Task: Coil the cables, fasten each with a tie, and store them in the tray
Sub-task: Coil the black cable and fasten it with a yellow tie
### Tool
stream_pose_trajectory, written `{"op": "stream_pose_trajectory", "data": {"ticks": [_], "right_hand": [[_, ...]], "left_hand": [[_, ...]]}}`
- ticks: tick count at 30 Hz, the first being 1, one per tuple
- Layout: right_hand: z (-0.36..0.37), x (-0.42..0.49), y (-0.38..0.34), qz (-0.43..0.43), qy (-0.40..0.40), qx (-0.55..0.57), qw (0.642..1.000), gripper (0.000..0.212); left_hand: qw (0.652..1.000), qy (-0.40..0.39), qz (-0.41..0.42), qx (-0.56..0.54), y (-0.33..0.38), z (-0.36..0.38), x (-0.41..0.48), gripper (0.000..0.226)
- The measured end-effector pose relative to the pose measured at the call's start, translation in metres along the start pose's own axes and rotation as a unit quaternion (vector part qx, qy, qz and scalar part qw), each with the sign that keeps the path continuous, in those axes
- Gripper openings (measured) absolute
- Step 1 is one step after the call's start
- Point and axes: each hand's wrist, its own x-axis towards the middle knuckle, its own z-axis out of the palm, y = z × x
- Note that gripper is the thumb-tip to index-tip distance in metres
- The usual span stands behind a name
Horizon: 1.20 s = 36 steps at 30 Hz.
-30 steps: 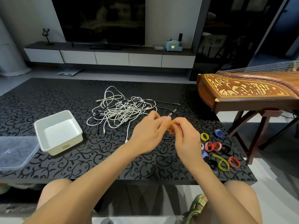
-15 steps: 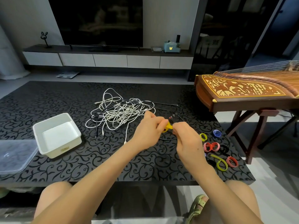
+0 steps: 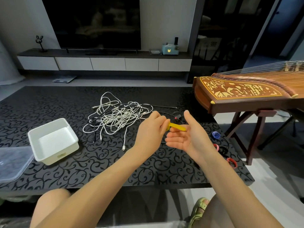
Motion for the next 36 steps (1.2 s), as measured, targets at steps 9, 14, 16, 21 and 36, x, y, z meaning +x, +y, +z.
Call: {"op": "stream_pose_trajectory", "data": {"ticks": [9, 14, 16, 21, 36], "right_hand": [[-0.005, 0.008, -0.012, 0.064, -0.09, -0.057, 0.992, 0.016], [0.001, 0.007, -0.014, 0.02, -0.019, -0.156, 0.987, 0.009], [0.004, 0.004, -0.017, -0.004, -0.002, -0.172, 0.985, 0.013], [-0.001, -0.008, -0.024, -0.045, -0.017, -0.16, 0.986, 0.01], [-0.019, 0.0, -0.03, -0.04, -0.095, -0.177, 0.979, 0.033]], "left_hand": [[0.997, -0.047, 0.062, 0.028, 0.002, -0.001, 0.003, 0.027], [0.988, -0.071, 0.115, 0.074, 0.002, -0.001, 0.003, 0.02], [0.991, -0.078, 0.09, 0.058, 0.001, -0.001, 0.007, 0.021], [0.996, -0.054, 0.055, -0.048, -0.004, -0.003, 0.015, 0.031], [0.99, -0.113, 0.076, -0.04, 0.006, -0.008, 0.016, 0.016]]}}
